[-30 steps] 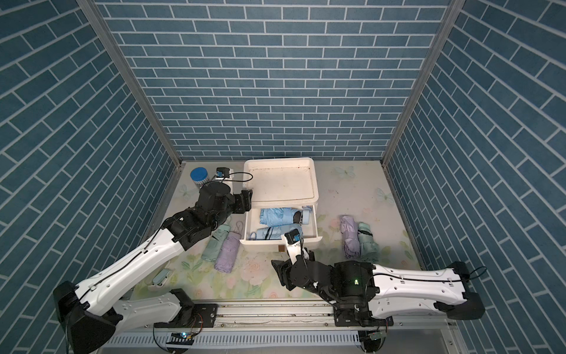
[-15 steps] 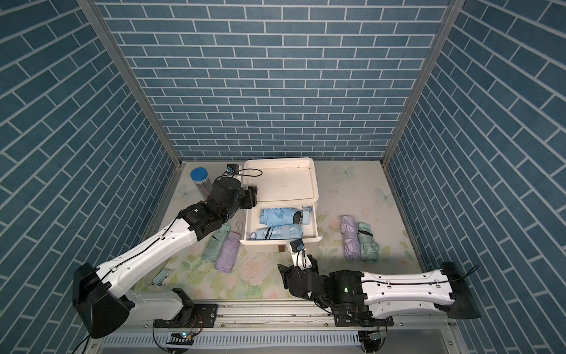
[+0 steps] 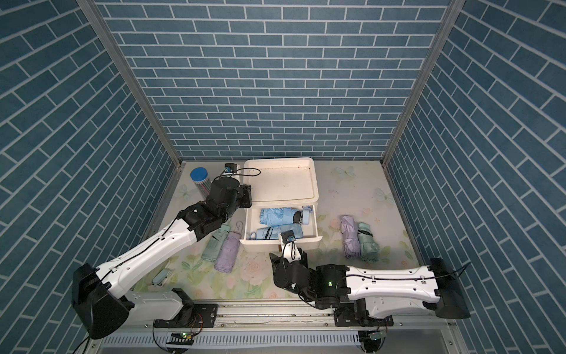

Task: Place the umbrella in the drawer by color
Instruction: Close the drawer in the storage box.

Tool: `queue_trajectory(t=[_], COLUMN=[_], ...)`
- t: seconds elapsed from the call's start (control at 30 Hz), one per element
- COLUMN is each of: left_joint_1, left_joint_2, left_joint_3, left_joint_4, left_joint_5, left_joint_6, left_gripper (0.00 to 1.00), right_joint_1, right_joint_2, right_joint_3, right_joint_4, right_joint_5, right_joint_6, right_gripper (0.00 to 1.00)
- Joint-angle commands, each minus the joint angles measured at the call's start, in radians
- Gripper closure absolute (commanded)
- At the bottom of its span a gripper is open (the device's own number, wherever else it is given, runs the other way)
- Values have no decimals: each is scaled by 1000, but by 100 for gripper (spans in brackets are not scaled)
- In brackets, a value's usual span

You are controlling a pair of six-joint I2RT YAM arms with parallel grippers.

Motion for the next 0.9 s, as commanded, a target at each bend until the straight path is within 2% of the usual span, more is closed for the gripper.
queue_trajectory(t=[0.0, 0.07, 0.23, 0.3, 0.4, 0.63, 0.87], left_joint_1=[-2, -1, -1, -1, -1, -1, -1], left_joint_2=[-7, -4, -2, -7, -15, -15, -19], left_joint_3=[4, 5, 4, -2, -12, -20, -39], left_joint_4=[23, 21, 14, 16, 19, 10, 13], left_joint_5=[22, 29, 39, 46, 57, 75, 106], left_joint_6=[32, 45, 57, 57, 48, 32, 11], left_gripper=[76, 84, 96, 99, 100, 100, 100], right_joint_1=[-43, -53, -89, -110, -142, -213, -240], right_joint_2=[20, 28, 52, 64, 74, 71, 48], right_joint_3=[41, 57, 92, 113, 130, 115, 95], right_joint_4=[20, 26, 25, 4, -22, 30, 91], right_joint_5=[37, 34, 33, 34, 34, -25, -53], right_joint_6=[-36, -50, -78, -83, -77, -105, -123], right_gripper=[46, 47, 53, 61, 67, 68, 68])
